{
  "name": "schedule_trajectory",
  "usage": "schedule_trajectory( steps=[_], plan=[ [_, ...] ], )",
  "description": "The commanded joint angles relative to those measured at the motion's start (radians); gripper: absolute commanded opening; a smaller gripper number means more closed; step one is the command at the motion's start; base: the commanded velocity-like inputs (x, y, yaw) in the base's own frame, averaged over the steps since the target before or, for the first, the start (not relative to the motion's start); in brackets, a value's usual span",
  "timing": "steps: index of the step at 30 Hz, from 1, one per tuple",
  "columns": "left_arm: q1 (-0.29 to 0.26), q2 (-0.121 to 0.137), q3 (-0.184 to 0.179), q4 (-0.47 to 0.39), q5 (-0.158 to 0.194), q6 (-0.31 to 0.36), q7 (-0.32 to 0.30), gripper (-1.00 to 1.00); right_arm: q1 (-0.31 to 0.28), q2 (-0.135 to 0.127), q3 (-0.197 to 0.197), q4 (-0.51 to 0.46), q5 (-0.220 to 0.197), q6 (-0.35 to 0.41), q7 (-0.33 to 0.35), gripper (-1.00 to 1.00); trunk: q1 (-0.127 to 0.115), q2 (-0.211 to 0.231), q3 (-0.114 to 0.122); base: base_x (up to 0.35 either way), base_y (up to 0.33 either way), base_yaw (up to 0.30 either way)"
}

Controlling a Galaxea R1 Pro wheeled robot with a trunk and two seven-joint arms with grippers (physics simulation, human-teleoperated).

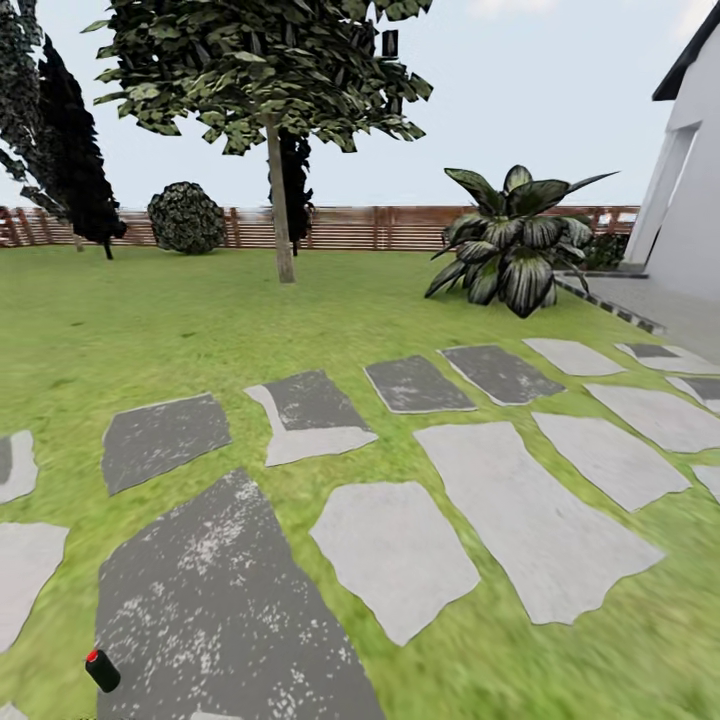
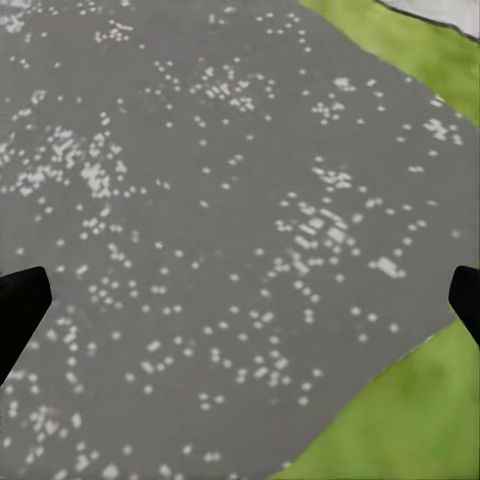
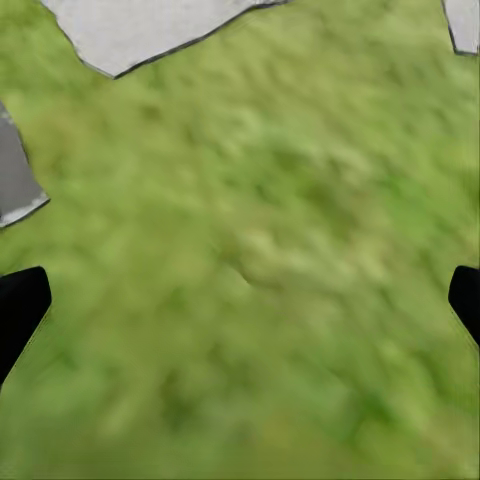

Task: Pick up the pesticide atomizer in the garden and spray insectifuge to fully cover both potted plants in the garden.

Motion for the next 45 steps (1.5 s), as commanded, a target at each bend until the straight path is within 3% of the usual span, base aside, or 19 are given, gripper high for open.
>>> schedule_trajectory(
  steps=[1, 23, 45],
  plan=[
    [-0.001, 0.000, 0.000, 0.001, -0.008, -0.003, 0.001, 1.00, 0.000, 0.000, 0.001, 0.000, 0.001, -0.003, 0.000, 1.00, 0.000, 0.000, -0.001, 0.185, -0.134, 0.278],
    [-0.001, 0.000, 0.001, 0.001, -0.008, -0.004, 0.001, 1.00, -0.001, 0.000, 0.001, 0.001, 0.001, -0.003, 0.001, 1.00, 0.000, 0.000, -0.001, 0.175, -0.117, 0.278],
    [0.005, 0.002, 0.011, -0.001, -0.008, -0.005, 0.002, 1.00, 0.000, 0.000, 0.000, -0.001, 0.000, -0.003, 0.000, 1.00, 0.000, 0.000, -0.001, 0.059, -0.033, 0.278]
  ],
)
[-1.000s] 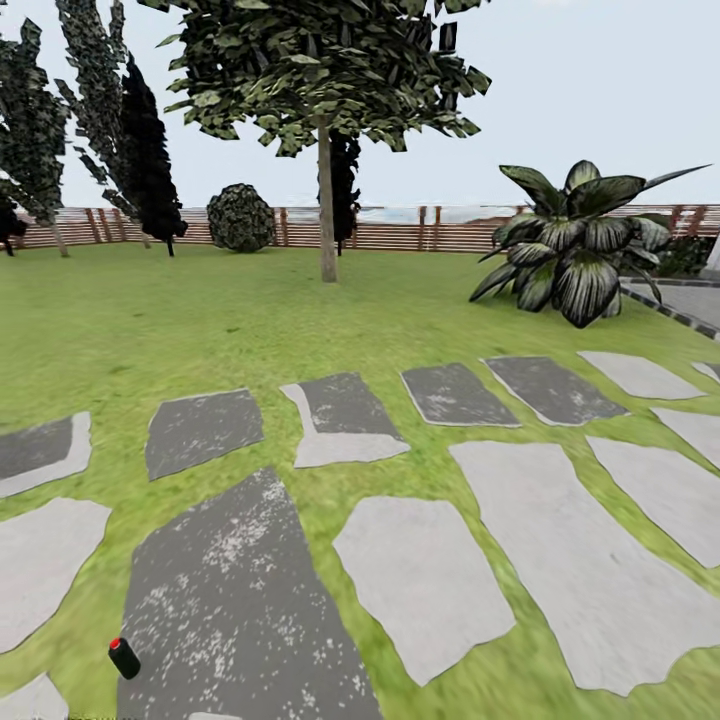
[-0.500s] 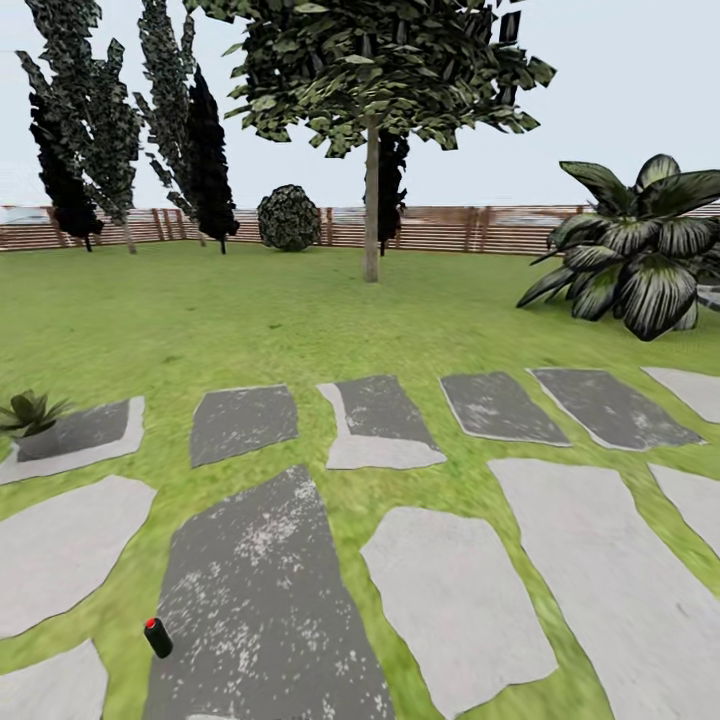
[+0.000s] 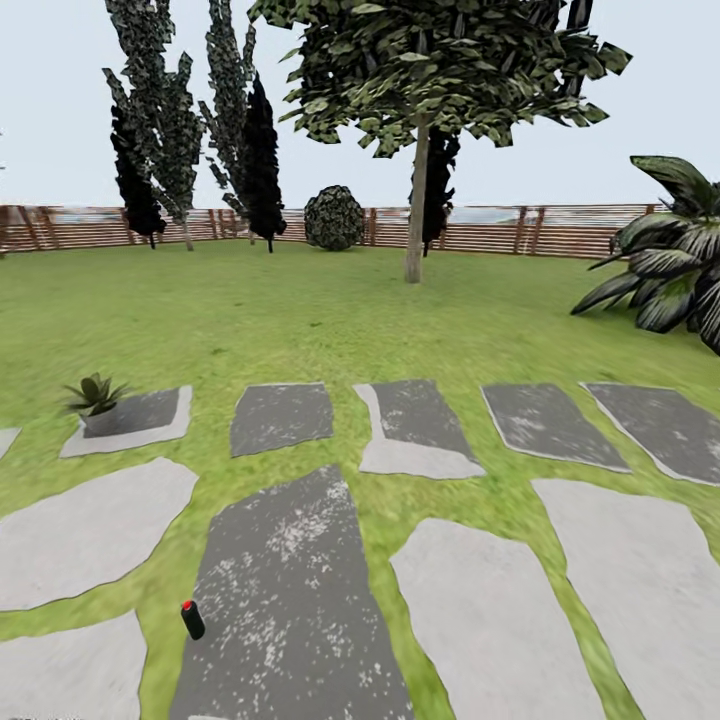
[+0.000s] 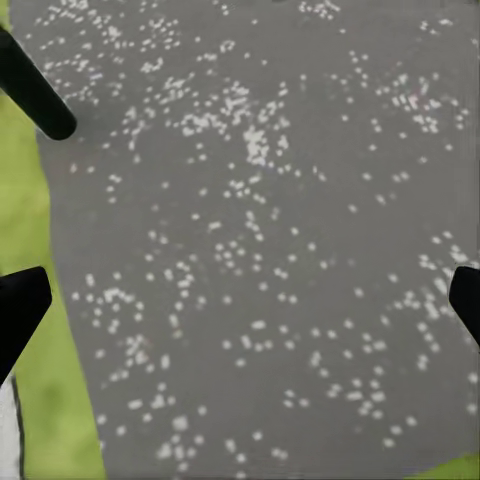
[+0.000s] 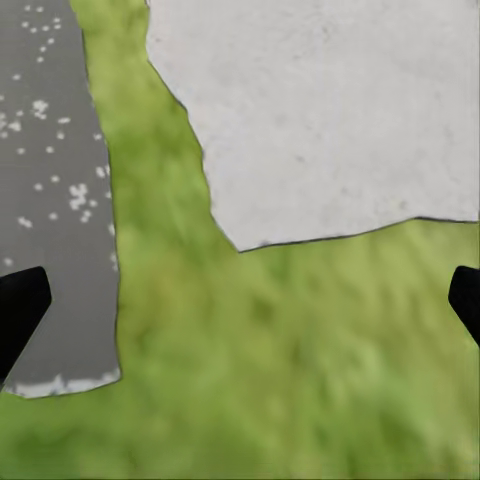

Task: Pick up the pesticide atomizer in the garden and spray insectifuge to fully cover both potted plants in the garden.

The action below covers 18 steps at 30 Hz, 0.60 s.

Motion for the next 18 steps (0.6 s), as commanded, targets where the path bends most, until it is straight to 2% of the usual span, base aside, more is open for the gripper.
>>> schedule_trajectory(
  steps=[1, 7, 18],
  plan=[
    [-0.001, 0.000, 0.001, 0.001, -0.008, -0.003, 0.000, 1.00, 0.000, 0.000, 0.001, 0.001, 0.001, -0.003, 0.000, 1.00, 0.000, 0.000, -0.001, 0.232, -0.160, 0.278],
    [-0.001, 0.000, 0.001, 0.001, -0.007, -0.003, 0.000, 1.00, 0.000, 0.000, 0.001, 0.001, 0.001, -0.003, 0.000, 1.00, 0.000, 0.000, -0.001, 0.219, -0.192, 0.278],
    [-0.001, 0.000, 0.002, 0.001, -0.006, -0.003, 0.000, 1.00, 0.000, 0.000, 0.001, 0.002, 0.002, -0.003, 0.000, 1.00, 0.000, 0.000, -0.001, 0.153, -0.247, 0.278]
  ],
)
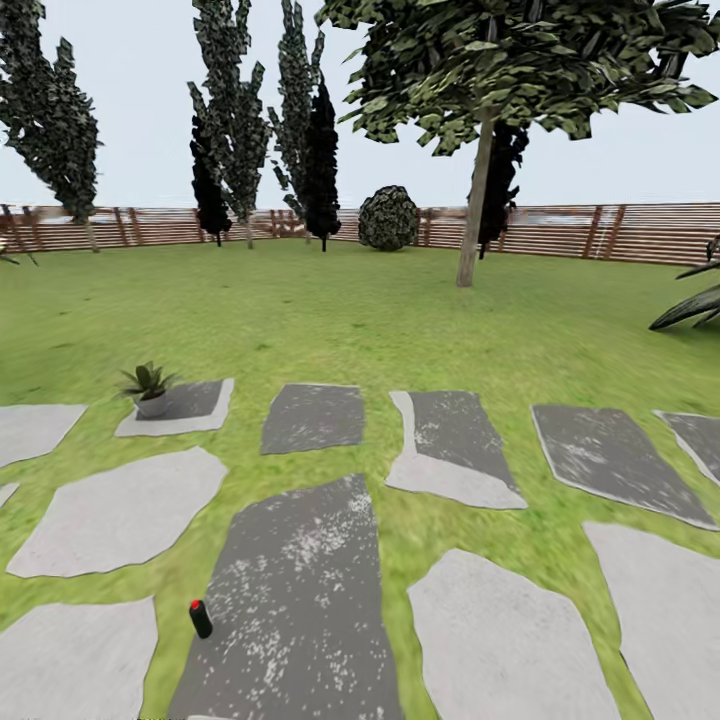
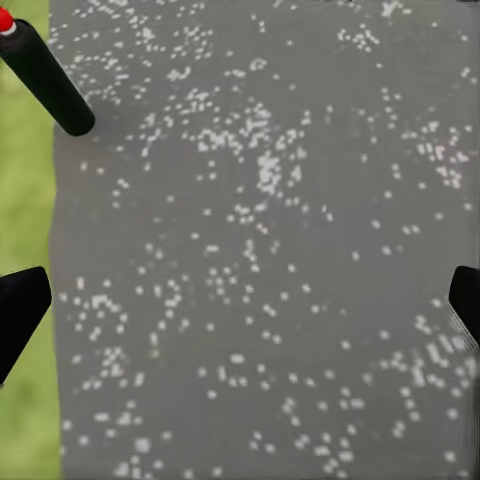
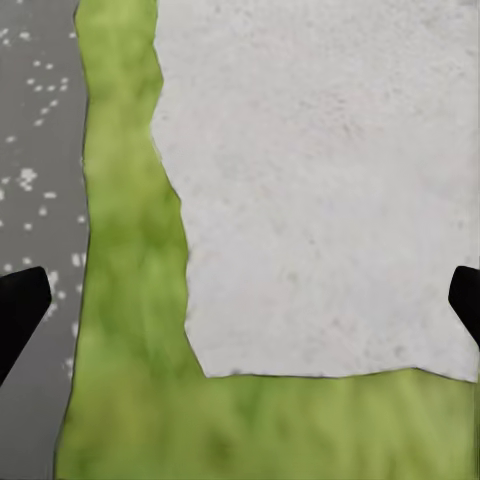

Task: Pick up the pesticide atomizer in the garden and spray insectifuge to fully cover both potted plants in the garden.

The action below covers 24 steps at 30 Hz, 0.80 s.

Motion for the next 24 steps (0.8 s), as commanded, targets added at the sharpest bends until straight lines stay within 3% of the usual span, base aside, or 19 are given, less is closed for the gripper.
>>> schedule_trajectory(
  steps=[1, 24],
  plan=[
    [-0.001, 0.000, 0.001, 0.001, -0.008, -0.003, 0.000, 1.00, -0.001, 0.000, 0.001, 0.001, 0.001, -0.003, 0.000, 1.00, 0.000, 0.000, -0.001, 0.125, -0.262, 0.278],
    [-0.001, 0.000, 0.001, 0.001, -0.007, -0.003, 0.000, 1.00, 0.000, 0.000, 0.001, 0.000, 0.001, -0.003, 0.000, 1.00, 0.000, 0.000, -0.001, 0.020, -0.274, 0.278]
  ],
)
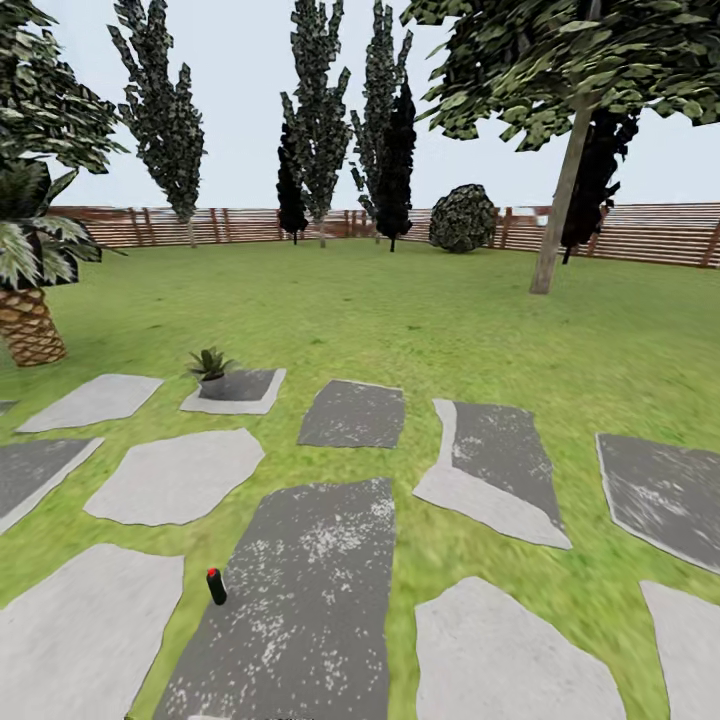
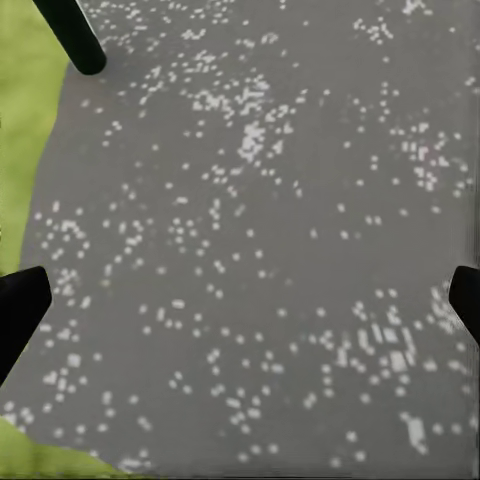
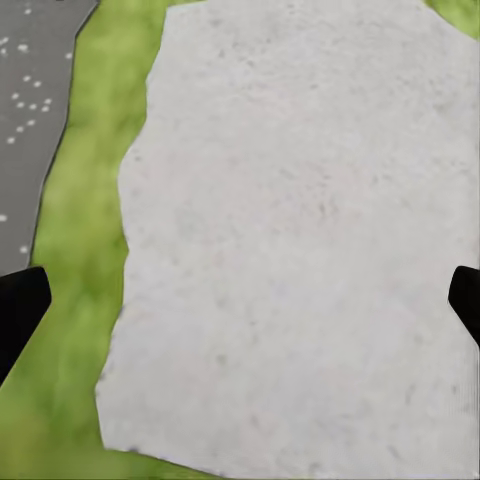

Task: Pick up the pesticide atomizer in the garden and spray insectifuge to fully cover both potted plants in the garden.

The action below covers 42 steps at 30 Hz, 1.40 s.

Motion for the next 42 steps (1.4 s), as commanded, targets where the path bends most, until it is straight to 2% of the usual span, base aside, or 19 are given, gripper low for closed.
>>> schedule_trajectory(
  steps=[1, 26, 42],
  plan=[
    [-0.001, 0.000, 0.001, 0.001, -0.008, -0.003, 0.000, 1.00, 0.000, 0.000, 0.001, 0.001, 0.001, -0.003, 0.000, 1.00, 0.000, 0.000, -0.001, 0.000, -0.277, 0.278],
    [0.000, 0.000, 0.002, 0.001, -0.006, -0.003, 0.003, 1.00, 0.000, 0.000, 0.001, 0.001, 0.001, -0.003, 0.000, 1.00, 0.000, 0.000, -0.001, 0.036, -0.259, 0.278],
    [-0.001, 0.000, 0.002, 0.001, -0.006, -0.003, 0.003, 1.00, 0.000, 0.000, 0.001, 0.001, 0.001, -0.003, 0.000, 1.00, 0.000, 0.000, -0.001, 0.189, -0.208, 0.278]
  ],
)
